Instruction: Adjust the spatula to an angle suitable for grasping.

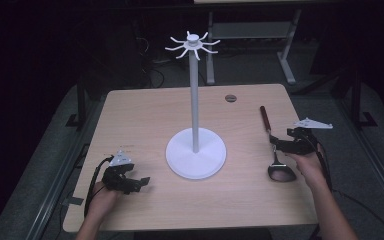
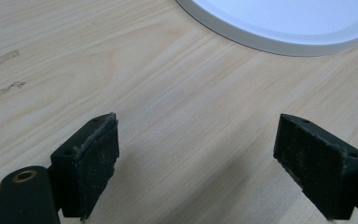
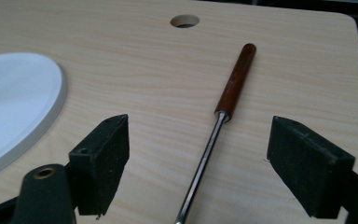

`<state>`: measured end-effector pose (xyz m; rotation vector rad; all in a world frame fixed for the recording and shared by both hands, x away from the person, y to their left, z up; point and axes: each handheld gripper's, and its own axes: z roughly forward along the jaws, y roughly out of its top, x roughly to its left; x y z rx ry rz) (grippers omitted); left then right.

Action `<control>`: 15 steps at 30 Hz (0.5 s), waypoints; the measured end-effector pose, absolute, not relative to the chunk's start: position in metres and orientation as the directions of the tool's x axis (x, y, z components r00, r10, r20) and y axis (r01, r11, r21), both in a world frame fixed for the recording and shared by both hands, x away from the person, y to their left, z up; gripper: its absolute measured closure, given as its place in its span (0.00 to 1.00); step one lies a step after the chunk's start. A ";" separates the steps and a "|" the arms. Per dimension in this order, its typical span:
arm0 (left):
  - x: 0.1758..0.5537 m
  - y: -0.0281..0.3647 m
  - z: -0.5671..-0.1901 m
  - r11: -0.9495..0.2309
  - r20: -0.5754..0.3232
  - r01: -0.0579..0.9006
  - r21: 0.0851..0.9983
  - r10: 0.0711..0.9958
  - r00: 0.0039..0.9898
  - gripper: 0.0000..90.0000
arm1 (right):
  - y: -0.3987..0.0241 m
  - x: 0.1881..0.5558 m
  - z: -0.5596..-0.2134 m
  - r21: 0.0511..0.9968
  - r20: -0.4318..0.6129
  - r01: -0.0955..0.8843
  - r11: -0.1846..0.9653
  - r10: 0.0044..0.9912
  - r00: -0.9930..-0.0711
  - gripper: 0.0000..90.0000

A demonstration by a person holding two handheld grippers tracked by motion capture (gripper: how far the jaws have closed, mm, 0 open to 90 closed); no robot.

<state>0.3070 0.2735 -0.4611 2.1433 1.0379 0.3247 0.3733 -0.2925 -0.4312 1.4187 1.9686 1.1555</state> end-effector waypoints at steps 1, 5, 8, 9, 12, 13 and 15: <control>0.307 0.273 -0.461 -0.416 -0.081 0.579 0.701 0.761 0.644 0.15 | -0.294 0.376 -0.431 0.829 0.114 0.547 0.114 0.924 -0.365 0.23; 0.307 0.274 -0.461 -0.413 -0.079 0.577 0.704 0.762 0.642 0.15 | -0.300 0.387 -0.431 0.830 0.121 0.550 0.095 0.932 -0.343 0.25; 0.307 0.274 -0.461 -0.417 -0.076 0.578 0.701 0.762 0.643 0.15 | -0.302 0.397 -0.431 0.829 0.121 0.552 0.085 0.937 -0.327 0.27; 0.307 0.274 -0.461 -0.415 -0.080 0.581 0.701 0.763 0.641 0.15 | -0.303 0.401 -0.431 0.830 0.111 0.551 0.089 0.941 -0.319 0.29; 0.307 0.274 -0.462 -0.414 -0.081 0.582 0.700 0.763 0.641 0.15 | -0.305 0.406 -0.432 0.829 0.109 0.553 0.083 0.946 -0.306 0.33; 0.307 0.274 -0.462 -0.415 -0.081 0.582 0.699 0.763 0.641 0.15 | -0.305 0.409 -0.432 0.828 0.105 0.554 0.084 0.948 -0.300 0.36; 0.307 0.273 -0.462 -0.406 -0.092 0.588 0.699 0.765 0.638 0.15 | -0.306 0.413 -0.434 0.831 0.097 0.550 0.083 0.952 -0.290 0.44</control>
